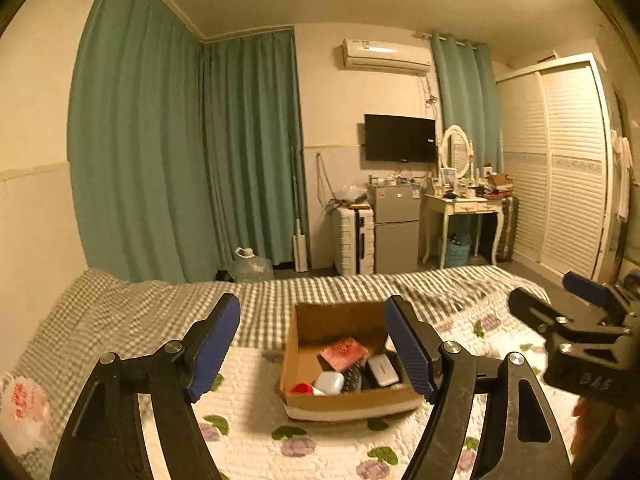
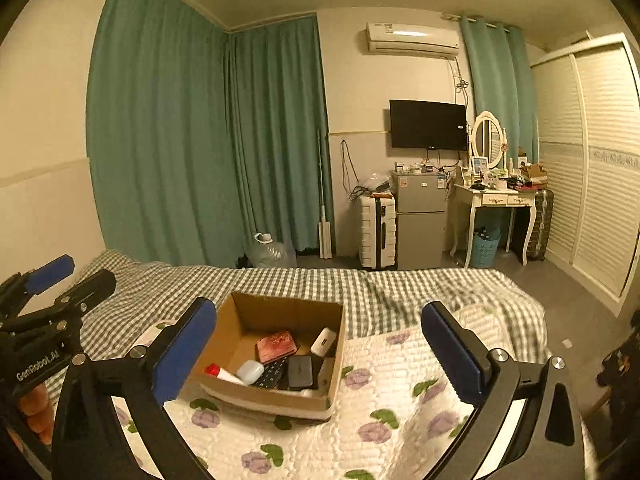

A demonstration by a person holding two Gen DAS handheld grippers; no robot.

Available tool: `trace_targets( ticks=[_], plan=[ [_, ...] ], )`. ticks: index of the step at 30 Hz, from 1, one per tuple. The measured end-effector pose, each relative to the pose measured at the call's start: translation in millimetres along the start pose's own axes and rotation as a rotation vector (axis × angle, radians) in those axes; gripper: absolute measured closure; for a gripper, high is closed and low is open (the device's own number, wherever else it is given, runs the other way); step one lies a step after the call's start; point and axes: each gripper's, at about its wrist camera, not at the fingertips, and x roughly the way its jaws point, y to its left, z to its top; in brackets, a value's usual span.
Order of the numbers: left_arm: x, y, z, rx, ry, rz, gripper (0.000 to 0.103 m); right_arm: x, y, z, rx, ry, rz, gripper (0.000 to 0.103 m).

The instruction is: Organize rigid objects

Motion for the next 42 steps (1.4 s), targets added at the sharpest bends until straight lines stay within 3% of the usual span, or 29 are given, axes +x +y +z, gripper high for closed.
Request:
trace_targets(
  ticks=[5,11,16,20,42],
  plan=[
    [21,-5,-46,0.023,0.057,0.039,0.026,9,-2,-48,0.024,-0.079,-0.044,0.0],
    [38,-5,-73,0.019,0.074,0.05,0.026,41,-1,-73,-0.004,-0.008,-0.072,0.0],
    [41,1,-78,-0.004,0.091,0.021,0.026,56,-1,-81,-0.007,0.04,-0.085,0.0],
    [39,-2,-79,0.015,0.085,0.04,0.026,60,-2,-86,-0.008,0.064,-0.091,0.0],
    [40,-4,-82,0.017,0.098,0.033,0.026,61,4,-89,-0.049,0.075,-0.102,0.0]
  ],
)
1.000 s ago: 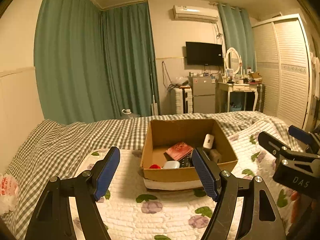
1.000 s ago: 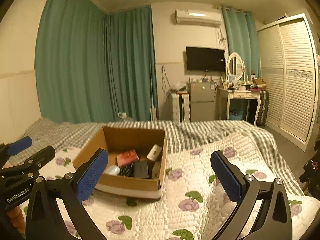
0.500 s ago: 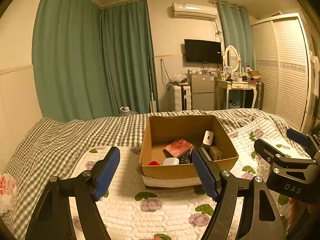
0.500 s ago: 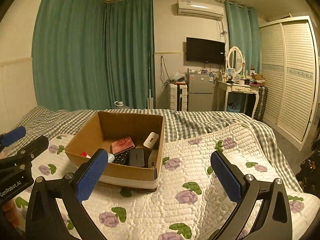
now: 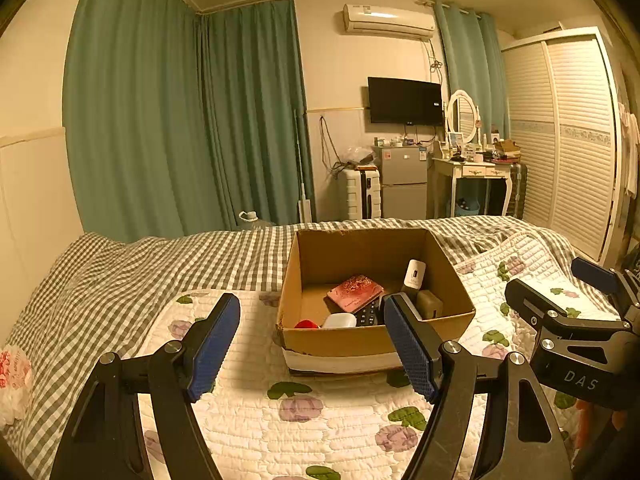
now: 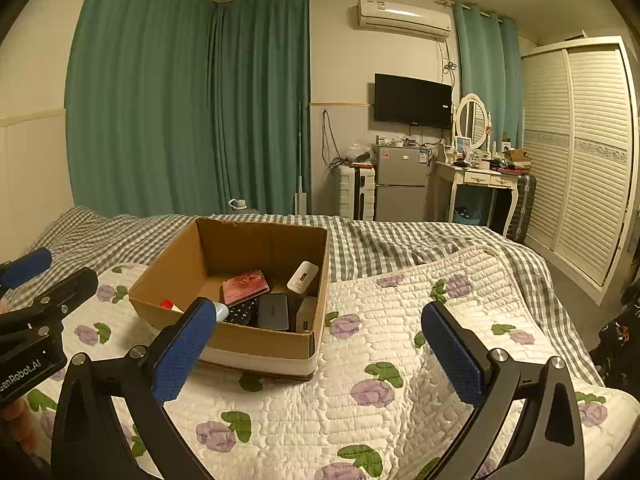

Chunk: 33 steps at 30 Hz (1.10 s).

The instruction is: Organize rigid objects

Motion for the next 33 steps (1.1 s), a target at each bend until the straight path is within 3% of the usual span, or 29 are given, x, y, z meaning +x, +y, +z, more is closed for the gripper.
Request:
trace_targets(
  ticks=[33],
  plan=[
    [0.1,-2.1,-3.4,0.0,0.02,0.002,0.026,2.5,-1.5,-2.1,0.006,0.01,-0.009,0.0]
  ],
)
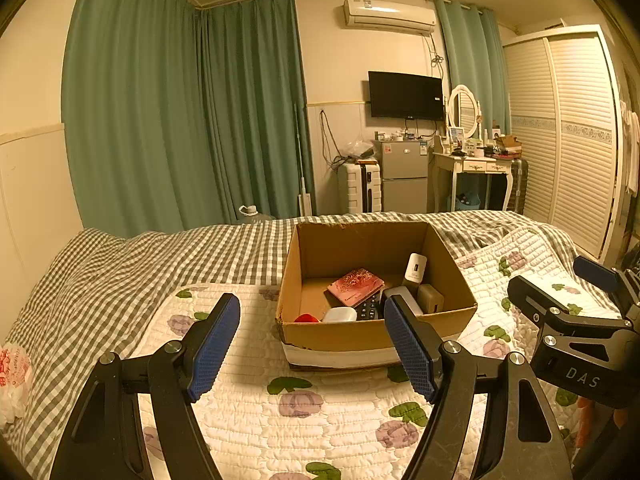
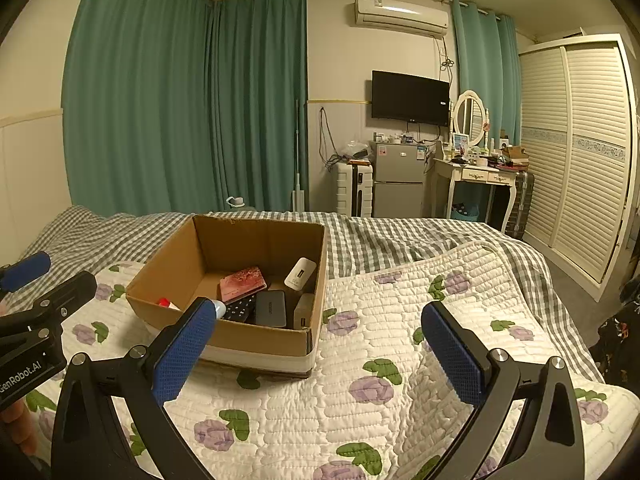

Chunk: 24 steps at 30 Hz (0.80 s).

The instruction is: Organize rigid objects

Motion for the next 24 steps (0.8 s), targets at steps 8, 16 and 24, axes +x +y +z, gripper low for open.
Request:
trace_targets(
  ticks=[8,16,24],
  plan=[
    [0.2,0.7,-0.6,0.0,0.002,0.001,0.026,1.3,-0.1,-0.3,0.006,0.006,-0.002,0.0],
    [0.2,0.7,-0.2,0.0,0.003,0.002,0.026,1.6,-0.2,-0.4,0.006,0.007,-0.002,0.0],
    [0.5,1.1,-1.4,0.002,0.007,-0.001,0.026,1.8,-0.3,-1.0,0.006,0.009,-0.003,0.0]
  ],
)
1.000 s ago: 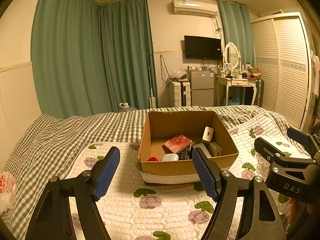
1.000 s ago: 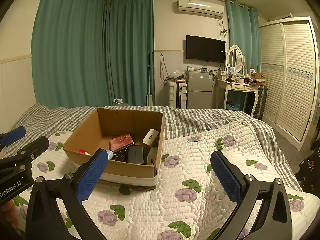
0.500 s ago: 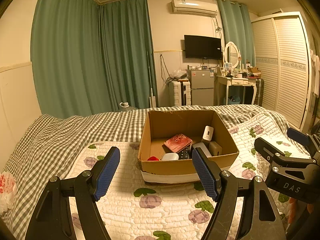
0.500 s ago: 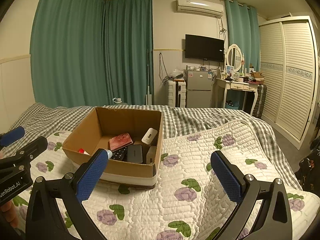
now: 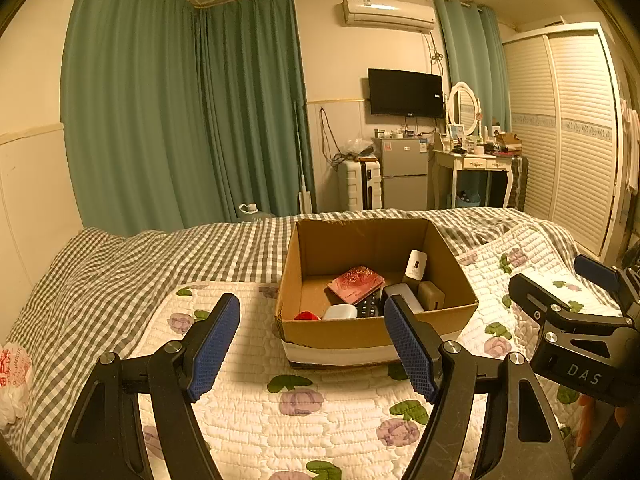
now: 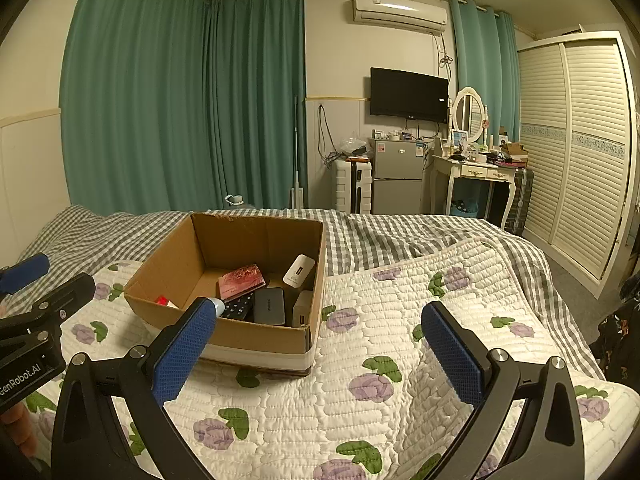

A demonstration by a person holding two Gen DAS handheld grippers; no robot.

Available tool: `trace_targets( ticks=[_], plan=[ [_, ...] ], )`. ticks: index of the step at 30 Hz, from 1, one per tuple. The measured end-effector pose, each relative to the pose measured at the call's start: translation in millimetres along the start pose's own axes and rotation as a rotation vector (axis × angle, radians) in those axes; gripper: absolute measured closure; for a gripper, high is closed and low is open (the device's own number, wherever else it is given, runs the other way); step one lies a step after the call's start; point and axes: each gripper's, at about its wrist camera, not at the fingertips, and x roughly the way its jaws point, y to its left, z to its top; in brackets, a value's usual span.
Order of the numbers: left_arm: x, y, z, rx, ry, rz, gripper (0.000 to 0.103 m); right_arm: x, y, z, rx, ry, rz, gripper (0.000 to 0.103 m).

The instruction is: Organize rigid objects

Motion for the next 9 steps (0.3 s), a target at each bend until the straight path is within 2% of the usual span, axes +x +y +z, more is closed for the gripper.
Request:
trace_targets(
  ticks=[9],
  plan=[
    [3.0,0.6,-2.6,-0.004,0.011,-0.005,0.026,1.2,1.4,-2.0,0.002,0.009,0.003,0.0]
  ],
)
